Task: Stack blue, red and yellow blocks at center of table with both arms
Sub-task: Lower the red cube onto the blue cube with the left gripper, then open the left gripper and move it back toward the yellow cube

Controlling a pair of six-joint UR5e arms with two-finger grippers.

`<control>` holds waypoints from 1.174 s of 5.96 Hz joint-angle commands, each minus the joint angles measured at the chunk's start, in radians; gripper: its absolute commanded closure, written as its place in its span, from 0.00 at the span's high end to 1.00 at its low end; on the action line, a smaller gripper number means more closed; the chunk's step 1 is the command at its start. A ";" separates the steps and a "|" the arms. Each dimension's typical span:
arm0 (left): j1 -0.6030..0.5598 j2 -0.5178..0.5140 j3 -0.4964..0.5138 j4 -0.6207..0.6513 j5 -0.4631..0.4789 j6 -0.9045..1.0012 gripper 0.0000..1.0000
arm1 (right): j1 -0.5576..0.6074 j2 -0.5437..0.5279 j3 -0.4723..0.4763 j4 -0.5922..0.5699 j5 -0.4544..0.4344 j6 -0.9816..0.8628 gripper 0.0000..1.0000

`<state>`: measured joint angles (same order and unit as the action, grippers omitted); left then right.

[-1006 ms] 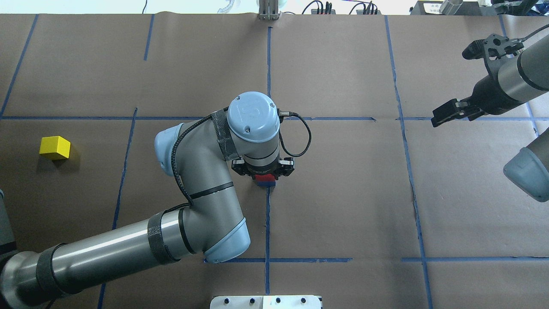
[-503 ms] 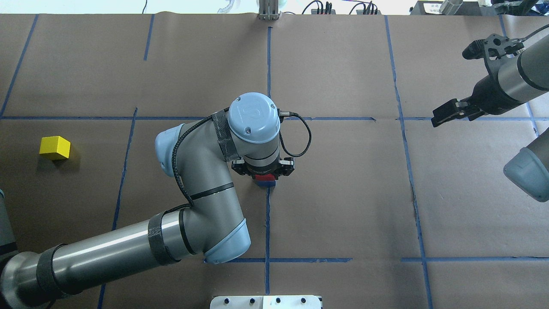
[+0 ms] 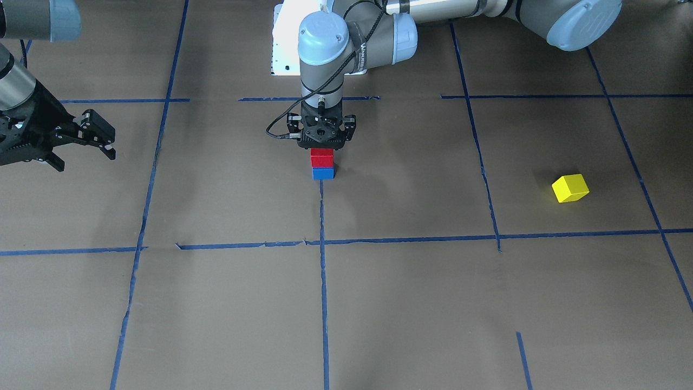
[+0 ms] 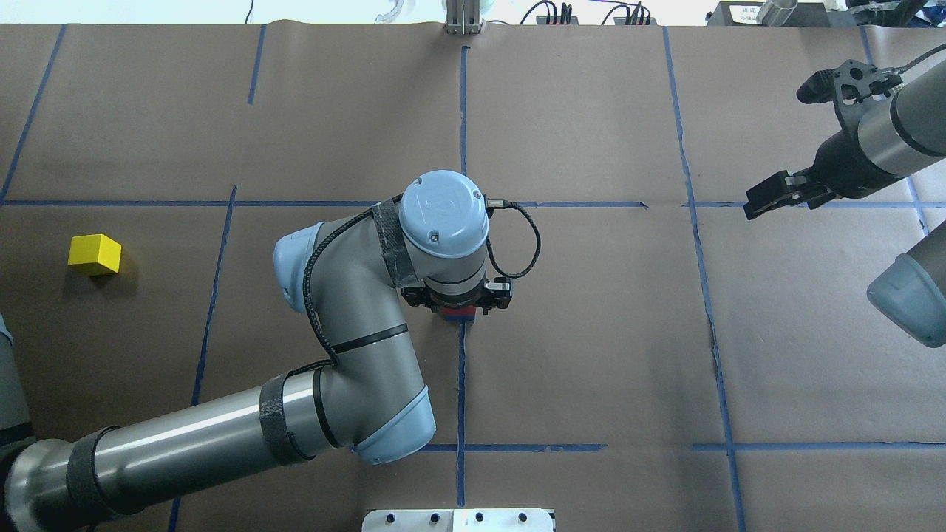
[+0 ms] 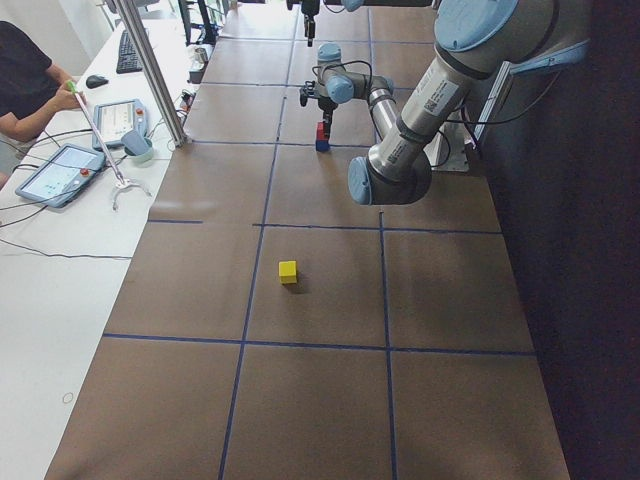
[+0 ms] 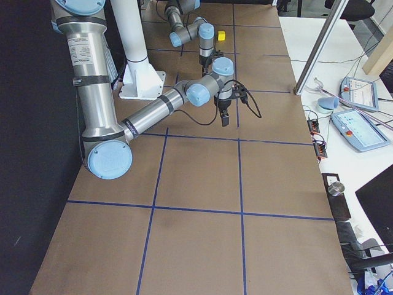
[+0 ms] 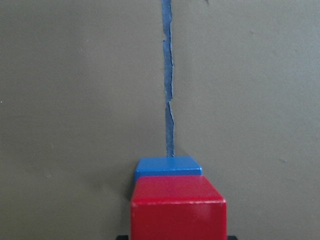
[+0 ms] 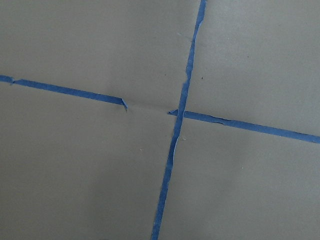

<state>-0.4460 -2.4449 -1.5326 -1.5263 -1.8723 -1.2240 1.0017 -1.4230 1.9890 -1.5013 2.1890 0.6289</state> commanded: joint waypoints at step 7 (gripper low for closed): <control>-0.212 0.467 -0.377 -0.116 -0.010 0.329 1.00 | 0.002 -0.001 0.013 0.003 0.002 0.005 1.00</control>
<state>-0.6057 -2.1338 -1.8773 -1.5220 -1.8755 -0.9812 1.0021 -1.4225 1.9967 -1.4998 2.1894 0.6333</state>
